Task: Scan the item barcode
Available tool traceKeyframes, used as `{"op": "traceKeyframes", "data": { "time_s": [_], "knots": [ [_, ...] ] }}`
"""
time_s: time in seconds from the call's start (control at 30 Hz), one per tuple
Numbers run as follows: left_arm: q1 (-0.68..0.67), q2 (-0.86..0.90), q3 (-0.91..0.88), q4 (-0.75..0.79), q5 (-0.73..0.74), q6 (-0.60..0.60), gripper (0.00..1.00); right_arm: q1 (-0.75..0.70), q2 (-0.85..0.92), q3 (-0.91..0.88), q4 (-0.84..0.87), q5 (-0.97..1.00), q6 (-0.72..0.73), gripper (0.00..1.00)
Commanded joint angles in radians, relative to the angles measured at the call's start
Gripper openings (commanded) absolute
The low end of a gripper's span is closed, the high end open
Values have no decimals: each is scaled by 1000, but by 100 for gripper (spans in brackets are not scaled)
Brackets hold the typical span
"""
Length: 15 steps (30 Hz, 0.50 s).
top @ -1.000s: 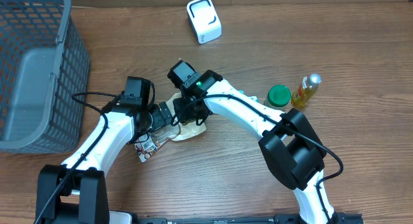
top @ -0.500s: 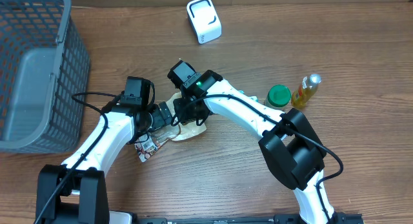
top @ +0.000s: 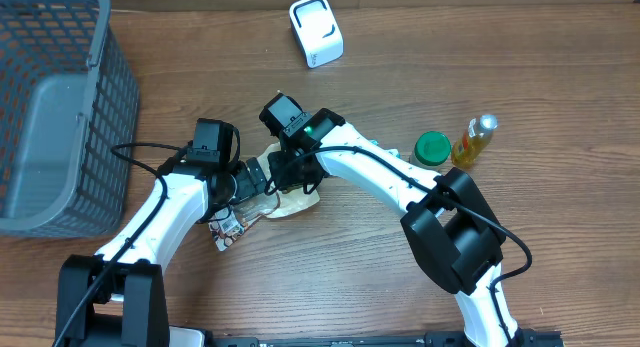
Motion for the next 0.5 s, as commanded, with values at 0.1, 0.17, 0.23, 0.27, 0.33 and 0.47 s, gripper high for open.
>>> {"op": "traceKeyframes", "data": {
  "time_s": [0.1, 0.17, 0.23, 0.27, 0.33, 0.47],
  "knots": [
    [1, 18, -24, 10, -201, 5, 99, 4, -13, 14, 2, 8, -2, 38],
    [1, 18, -24, 9, -201, 5, 100, 4, -13, 14, 2, 8, -2, 38],
    [1, 18, -24, 10, -201, 5, 100, 4, -13, 14, 3, 8, -3, 39],
    [1, 18, -24, 9, -201, 5, 100, 4, -13, 14, 3, 8, -3, 39],
    [1, 18, -24, 9, -201, 5, 99, 4, -13, 14, 3, 8, -2, 39],
    [0, 18, -24, 21, -191, 2, 100, 4, -13, 14, 11, 8, -3, 51]
  ]
}}
